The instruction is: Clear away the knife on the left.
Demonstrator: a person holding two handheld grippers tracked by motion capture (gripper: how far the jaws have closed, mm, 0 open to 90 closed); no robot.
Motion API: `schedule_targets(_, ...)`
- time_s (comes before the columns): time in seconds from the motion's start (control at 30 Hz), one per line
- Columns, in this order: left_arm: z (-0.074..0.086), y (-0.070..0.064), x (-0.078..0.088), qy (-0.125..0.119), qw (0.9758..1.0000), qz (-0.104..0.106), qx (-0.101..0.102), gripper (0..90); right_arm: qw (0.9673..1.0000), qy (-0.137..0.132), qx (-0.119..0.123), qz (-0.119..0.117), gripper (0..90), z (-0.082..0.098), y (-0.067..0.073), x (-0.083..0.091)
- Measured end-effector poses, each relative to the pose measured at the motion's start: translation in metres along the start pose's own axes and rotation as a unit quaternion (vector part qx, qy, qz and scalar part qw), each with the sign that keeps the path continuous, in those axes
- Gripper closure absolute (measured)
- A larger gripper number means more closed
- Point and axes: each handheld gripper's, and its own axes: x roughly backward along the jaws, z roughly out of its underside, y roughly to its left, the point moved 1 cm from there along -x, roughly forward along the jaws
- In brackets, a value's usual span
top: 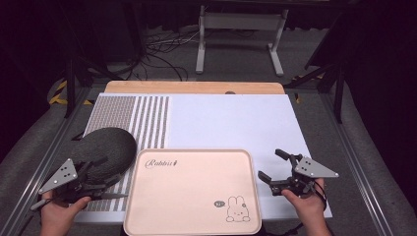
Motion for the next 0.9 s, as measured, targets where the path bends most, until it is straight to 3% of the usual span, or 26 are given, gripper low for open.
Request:
schedule_targets(0.3,-0.003,-0.001,-0.001,-0.001,1.0000,0.002,0.003,20.0,1.0000,0.003,-0.001,0.003,3.0,0.001,-0.001,0.000)
schedule_targets(0.6,-0.003,-0.004,-0.003,0.015,0.9998,0.010,0.000,19.5,1.0000,0.009,-0.003,0.003,3.5,0.004,-0.003,0.000)
schedule_targets(0.7,-0.006,-0.011,-0.002,0.046,0.9985,0.008,-0.029,20.2,0.9998,0.019,0.001,0.003,3.5,0.006,-0.004,-0.002)
schedule_targets(0.83,-0.013,-0.010,0.001,0.065,0.9972,0.014,-0.034,20.6,0.9997,0.023,0.001,-0.003,3.5,0.007,-0.003,-0.004)
schedule_targets(0.9,-0.015,-0.008,0.002,0.082,0.9955,0.011,-0.046,21.1,0.9997,0.024,0.001,-0.003,3.5,0.006,-0.003,-0.005)
